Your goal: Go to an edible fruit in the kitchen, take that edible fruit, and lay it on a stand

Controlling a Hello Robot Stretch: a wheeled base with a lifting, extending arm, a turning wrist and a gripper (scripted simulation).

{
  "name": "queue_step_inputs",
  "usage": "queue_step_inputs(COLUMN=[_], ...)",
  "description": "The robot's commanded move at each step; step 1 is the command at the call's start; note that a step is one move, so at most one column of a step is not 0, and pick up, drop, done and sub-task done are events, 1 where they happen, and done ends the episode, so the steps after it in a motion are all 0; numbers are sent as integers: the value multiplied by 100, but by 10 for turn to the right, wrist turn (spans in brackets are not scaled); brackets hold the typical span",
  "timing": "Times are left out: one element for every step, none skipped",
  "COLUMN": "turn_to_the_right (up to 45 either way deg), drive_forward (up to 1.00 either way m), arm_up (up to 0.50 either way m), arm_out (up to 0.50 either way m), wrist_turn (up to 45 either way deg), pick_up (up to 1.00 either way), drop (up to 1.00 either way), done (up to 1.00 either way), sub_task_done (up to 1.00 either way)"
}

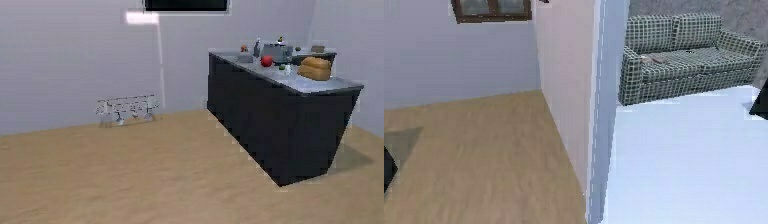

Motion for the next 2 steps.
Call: queue_step_inputs(turn_to_the_right=[0, -30], drive_forward=[100, 0], arm_up=[0, 0], arm_out=[0, 0], wrist_turn=[0, 0], pick_up=[0, 0], drop=[0, 0], done=[0, 0], sub_task_done=[0, 0])
